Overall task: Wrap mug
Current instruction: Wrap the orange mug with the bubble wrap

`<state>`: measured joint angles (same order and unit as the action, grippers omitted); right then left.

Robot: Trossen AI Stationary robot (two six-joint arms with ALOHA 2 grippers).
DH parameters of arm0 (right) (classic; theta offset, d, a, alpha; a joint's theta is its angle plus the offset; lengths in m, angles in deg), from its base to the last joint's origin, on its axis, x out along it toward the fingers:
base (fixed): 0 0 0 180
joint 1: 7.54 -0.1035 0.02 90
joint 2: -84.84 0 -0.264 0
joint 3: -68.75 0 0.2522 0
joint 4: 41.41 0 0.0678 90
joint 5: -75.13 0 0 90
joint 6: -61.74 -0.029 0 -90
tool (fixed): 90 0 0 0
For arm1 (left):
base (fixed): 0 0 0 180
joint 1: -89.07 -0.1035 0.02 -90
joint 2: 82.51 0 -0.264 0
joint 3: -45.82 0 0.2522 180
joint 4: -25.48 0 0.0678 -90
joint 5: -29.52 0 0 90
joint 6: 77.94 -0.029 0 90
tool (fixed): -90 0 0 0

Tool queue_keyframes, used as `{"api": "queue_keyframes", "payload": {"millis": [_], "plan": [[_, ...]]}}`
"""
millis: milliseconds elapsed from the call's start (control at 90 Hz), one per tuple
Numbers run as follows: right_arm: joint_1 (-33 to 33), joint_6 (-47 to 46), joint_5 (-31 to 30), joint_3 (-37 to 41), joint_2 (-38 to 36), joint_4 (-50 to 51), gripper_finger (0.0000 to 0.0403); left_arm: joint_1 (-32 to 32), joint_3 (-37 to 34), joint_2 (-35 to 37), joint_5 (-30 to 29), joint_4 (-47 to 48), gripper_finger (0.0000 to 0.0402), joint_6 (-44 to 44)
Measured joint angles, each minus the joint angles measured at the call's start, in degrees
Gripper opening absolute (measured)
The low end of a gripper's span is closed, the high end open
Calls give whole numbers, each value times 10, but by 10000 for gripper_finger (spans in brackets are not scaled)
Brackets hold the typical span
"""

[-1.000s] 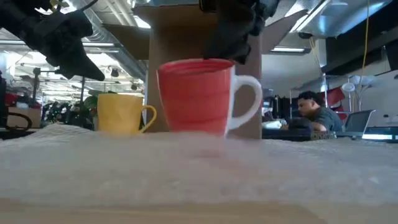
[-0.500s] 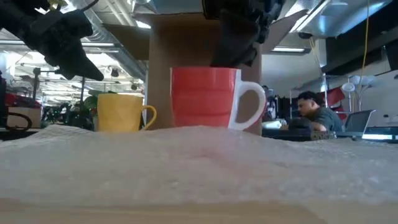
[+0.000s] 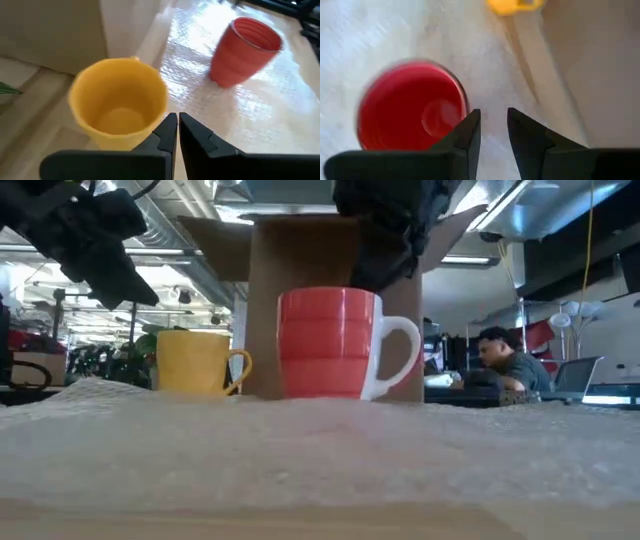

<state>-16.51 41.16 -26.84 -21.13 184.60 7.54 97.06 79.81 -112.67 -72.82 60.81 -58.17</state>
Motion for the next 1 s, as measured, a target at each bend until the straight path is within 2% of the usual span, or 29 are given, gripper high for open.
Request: {"api": "queue_keyframes", "payload": {"millis": [344, 556, 800, 1000], "plan": [[-10, -48, -18, 0, -13, 131, 81, 119, 0, 0, -2, -24, 0, 70], [-29, -100, -55, 23, -30, 233, 81, 213, 0, -17, -46, -37, 0, 121], [-31, -177, -49, 128, -154, 194, 81, 314, 0, -96, -132, -72, 0, 179], [-31, -242, -36, 240, -252, 119, 81, 350, 0, -190, -149, -125, 0, 215]]}}
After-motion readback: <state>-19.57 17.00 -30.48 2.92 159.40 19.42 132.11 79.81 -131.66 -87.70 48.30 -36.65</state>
